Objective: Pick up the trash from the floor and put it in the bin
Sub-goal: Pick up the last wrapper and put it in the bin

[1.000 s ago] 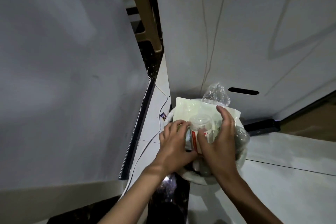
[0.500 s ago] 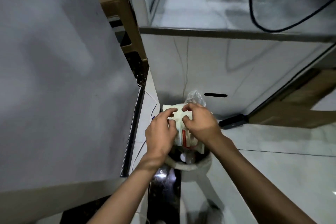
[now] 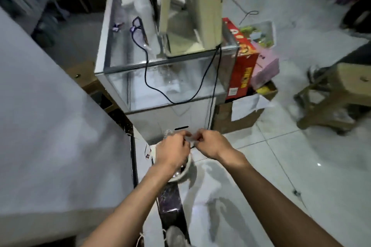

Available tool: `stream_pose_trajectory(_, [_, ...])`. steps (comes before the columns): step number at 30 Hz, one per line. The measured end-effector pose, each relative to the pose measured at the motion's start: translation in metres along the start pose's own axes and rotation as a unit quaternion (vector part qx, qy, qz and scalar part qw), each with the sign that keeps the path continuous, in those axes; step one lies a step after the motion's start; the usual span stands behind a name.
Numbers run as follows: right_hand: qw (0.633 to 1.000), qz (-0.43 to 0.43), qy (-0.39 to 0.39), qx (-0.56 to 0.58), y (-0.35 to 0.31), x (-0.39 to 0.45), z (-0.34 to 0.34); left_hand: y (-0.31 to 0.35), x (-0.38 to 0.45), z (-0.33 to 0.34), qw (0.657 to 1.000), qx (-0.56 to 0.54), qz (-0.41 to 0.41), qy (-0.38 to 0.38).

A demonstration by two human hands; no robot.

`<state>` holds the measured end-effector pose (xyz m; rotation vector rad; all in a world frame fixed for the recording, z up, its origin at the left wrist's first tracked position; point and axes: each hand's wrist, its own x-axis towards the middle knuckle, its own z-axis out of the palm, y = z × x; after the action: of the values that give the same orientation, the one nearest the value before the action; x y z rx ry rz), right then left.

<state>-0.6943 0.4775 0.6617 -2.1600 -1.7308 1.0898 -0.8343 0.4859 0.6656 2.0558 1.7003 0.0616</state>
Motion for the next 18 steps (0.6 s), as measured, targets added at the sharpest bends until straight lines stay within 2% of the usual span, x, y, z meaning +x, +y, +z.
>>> stream_pose_trajectory(5, [0.995, 0.068, 0.074, 0.006, 0.052, -0.141, -0.108, 0.128, -0.074, -0.044, 0.994, 0.047, 0.094, -0.034])
stream_pose_trajectory(8, [0.986, 0.118, 0.119, 0.011, 0.098, -0.24, -0.148, 0.213, -0.13, -0.047, 0.983, 0.058, 0.166, -0.045])
stream_pose_trajectory(14, [0.955, 0.2, 0.21, 0.056, 0.186, -0.425, -0.169, 0.342, -0.26, -0.013, 0.948, 0.068, 0.304, -0.062])
stream_pose_trajectory(18, [0.902, 0.231, 0.343, 0.124, 0.232, -0.54, -0.161, 0.389, -0.341, 0.012, 0.928, 0.012, 0.369, -0.051])
